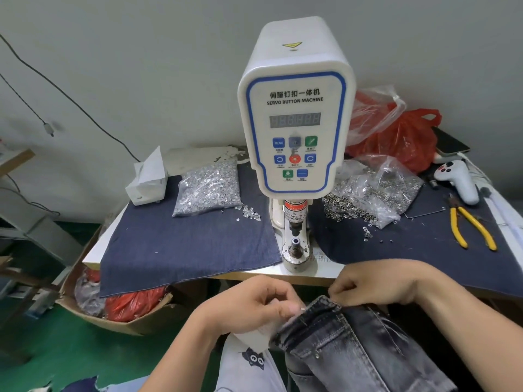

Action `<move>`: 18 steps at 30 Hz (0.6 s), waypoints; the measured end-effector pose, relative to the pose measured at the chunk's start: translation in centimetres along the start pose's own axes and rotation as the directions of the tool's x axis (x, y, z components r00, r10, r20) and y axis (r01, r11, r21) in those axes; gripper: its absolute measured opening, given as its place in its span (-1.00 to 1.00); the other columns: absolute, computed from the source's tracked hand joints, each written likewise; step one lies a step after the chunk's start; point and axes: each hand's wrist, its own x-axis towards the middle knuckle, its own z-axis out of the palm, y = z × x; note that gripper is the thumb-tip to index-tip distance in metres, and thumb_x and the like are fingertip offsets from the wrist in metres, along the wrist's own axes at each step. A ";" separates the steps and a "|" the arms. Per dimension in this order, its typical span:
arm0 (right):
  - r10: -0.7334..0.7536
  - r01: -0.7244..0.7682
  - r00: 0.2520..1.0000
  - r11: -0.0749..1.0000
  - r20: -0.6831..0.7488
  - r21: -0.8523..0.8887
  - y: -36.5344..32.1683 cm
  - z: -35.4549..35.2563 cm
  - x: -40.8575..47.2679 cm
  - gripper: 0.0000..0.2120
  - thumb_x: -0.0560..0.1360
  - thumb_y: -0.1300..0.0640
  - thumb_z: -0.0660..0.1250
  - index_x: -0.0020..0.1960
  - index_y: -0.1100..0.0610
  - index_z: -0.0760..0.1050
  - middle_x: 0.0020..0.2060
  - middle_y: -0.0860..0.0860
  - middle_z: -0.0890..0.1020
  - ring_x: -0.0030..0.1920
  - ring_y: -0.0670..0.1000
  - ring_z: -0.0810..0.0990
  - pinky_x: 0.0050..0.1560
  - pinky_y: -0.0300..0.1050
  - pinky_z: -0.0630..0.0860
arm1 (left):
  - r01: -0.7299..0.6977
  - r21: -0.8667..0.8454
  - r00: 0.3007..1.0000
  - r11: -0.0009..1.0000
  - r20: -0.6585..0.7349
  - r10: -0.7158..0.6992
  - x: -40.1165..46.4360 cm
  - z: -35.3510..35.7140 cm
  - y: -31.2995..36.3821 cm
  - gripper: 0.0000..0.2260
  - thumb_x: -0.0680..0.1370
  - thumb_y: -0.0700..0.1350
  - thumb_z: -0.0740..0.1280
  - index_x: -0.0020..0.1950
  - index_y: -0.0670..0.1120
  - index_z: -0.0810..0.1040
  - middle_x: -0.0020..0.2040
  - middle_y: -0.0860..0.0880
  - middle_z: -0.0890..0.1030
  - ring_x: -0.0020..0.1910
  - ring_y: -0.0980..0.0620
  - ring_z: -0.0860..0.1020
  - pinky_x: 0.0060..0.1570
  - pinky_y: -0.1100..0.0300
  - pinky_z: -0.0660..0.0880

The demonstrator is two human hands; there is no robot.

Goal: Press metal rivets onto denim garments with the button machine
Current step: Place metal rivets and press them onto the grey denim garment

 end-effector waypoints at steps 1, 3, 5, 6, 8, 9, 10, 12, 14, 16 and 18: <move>-0.091 0.092 0.994 0.996 -0.054 0.012 0.2 0.0 0.0 -0.56 0.50 -0.24 0.31 -0.37 0.06 0.39 -0.43 -0.12 0.34 -0.37 -0.12 0.28 -0.32 -0.23 0.25 | -0.008 -0.020 1.000 1.000 0.024 0.008 0.0 0.2 -0.2 -0.89 0.68 -0.06 0.40 -0.02 -0.05 0.63 0.19 -0.10 0.70 0.13 -0.06 0.64 0.20 -0.06 0.55; -0.220 0.236 0.960 0.969 -0.172 0.078 0.7 0.2 0.4 -0.51 0.58 -0.24 0.31 -0.33 0.09 0.34 -0.33 -0.01 0.32 -0.28 -0.04 0.28 -0.26 -0.14 0.24 | -0.014 -0.113 0.999 0.993 0.039 0.018 0.1 0.7 -0.4 -0.88 0.65 -0.20 0.38 -0.09 -0.15 0.55 0.30 -0.05 0.65 0.24 -0.07 0.60 0.29 0.01 0.48; -0.232 0.283 0.940 0.939 -0.250 0.194 0.6 0.7 0.8 -0.53 0.61 -0.25 0.30 -0.30 0.07 0.43 -0.33 -0.07 0.44 -0.27 -0.10 0.38 -0.23 -0.21 0.34 | 0.000 -0.189 1.000 0.982 0.023 0.005 0.4 1.2 -0.5 -0.85 0.64 -0.22 0.33 -0.13 -0.11 0.47 0.20 0.03 0.67 0.17 0.00 0.60 0.26 0.00 0.47; -0.211 0.279 0.938 0.930 -0.275 0.238 0.5 0.8 0.9 -0.54 0.62 -0.26 0.28 -0.24 0.08 0.54 -0.28 -0.10 0.58 -0.23 -0.14 0.48 -0.17 -0.24 0.43 | 0.017 -0.201 1.000 0.979 0.012 -0.015 0.6 1.4 -0.3 -0.85 0.65 -0.14 0.33 -0.10 -0.12 0.47 0.11 0.04 0.67 0.10 0.05 0.59 0.22 -0.01 0.48; -0.179 0.273 0.921 0.930 -0.346 0.246 0.4 0.9 1.2 -0.54 0.63 -0.28 0.24 0.01 0.07 0.70 -0.04 -0.04 0.76 -0.03 -0.15 0.64 0.06 -0.17 0.55 | 0.042 -0.125 0.998 0.991 -0.039 -0.047 1.1 1.9 -0.1 -0.75 0.63 0.02 0.38 0.16 -0.13 0.52 0.18 -0.03 0.67 0.17 0.07 0.60 0.29 -0.08 0.53; -0.181 0.279 0.910 0.933 -0.373 0.229 0.3 1.0 1.3 -0.55 0.63 -0.27 0.22 0.10 0.05 0.71 0.05 -0.02 0.76 0.07 -0.13 0.67 0.15 -0.13 0.56 | 0.033 -0.089 0.998 0.995 -0.050 -0.038 1.4 2.2 0.0 -0.64 0.61 0.04 0.44 0.35 -0.04 0.50 0.29 0.00 0.65 0.29 0.06 0.60 0.36 -0.07 0.52; -0.192 0.282 0.907 0.937 -0.374 0.205 0.0 1.0 1.3 -0.55 0.64 -0.27 0.21 0.15 0.03 0.70 0.09 -0.03 0.75 0.14 -0.10 0.68 0.21 -0.13 0.57 | 0.013 -0.080 0.998 0.997 -0.063 -0.018 1.5 2.6 -0.1 -0.51 0.59 0.04 0.49 0.48 0.05 0.44 0.38 0.05 0.60 0.38 0.08 0.56 0.42 -0.02 0.49; -0.194 0.264 0.923 0.948 -0.333 0.180 -0.5 1.0 1.0 -0.48 0.57 -0.37 0.24 0.14 0.02 0.69 0.08 -0.07 0.75 0.16 -0.06 0.69 0.21 -0.11 0.57 | 0.014 -0.121 0.995 0.993 -0.092 -0.025 1.4 2.8 -0.3 -0.48 0.61 0.07 0.48 0.54 0.09 0.42 0.44 0.11 0.57 0.44 0.10 0.52 0.45 0.07 0.45; -0.182 0.227 0.938 0.966 -0.293 0.125 -0.7 0.5 0.4 -0.49 0.42 -0.45 0.38 0.02 -0.03 0.66 -0.05 -0.17 0.72 -0.01 -0.17 0.66 0.05 -0.17 0.55 | 0.056 -0.294 0.991 0.954 -0.104 -0.090 1.0 2.2 -0.5 -0.62 0.65 0.10 0.39 0.41 -0.04 0.60 0.33 -0.01 0.67 0.34 0.07 0.60 0.32 0.16 0.52; -0.155 0.162 0.956 0.987 -0.248 0.010 -0.6 0.1 -0.2 -0.62 0.37 -0.27 0.55 0.06 -0.08 0.59 -0.04 -0.20 0.70 -0.03 -0.21 0.64 0.01 -0.24 0.52 | 0.070 -0.331 0.978 0.941 -0.161 -0.130 0.7 1.3 -1.1 -0.53 0.66 0.16 0.32 0.25 -0.25 0.62 0.20 -0.24 0.67 0.22 -0.06 0.64 0.30 -0.02 0.54; -0.111 0.089 0.968 0.991 -0.227 -0.104 -0.3 -0.2 -0.3 -0.64 0.40 -0.04 0.58 0.11 -0.14 0.52 0.00 -0.19 0.68 0.00 -0.20 0.64 -0.01 -0.26 0.53 | 0.085 -0.270 0.978 0.959 -0.164 -0.132 0.8 0.6 -1.8 -0.47 0.67 0.19 0.28 0.26 -0.30 0.57 0.24 -0.33 0.62 0.26 -0.23 0.61 0.41 -0.26 0.44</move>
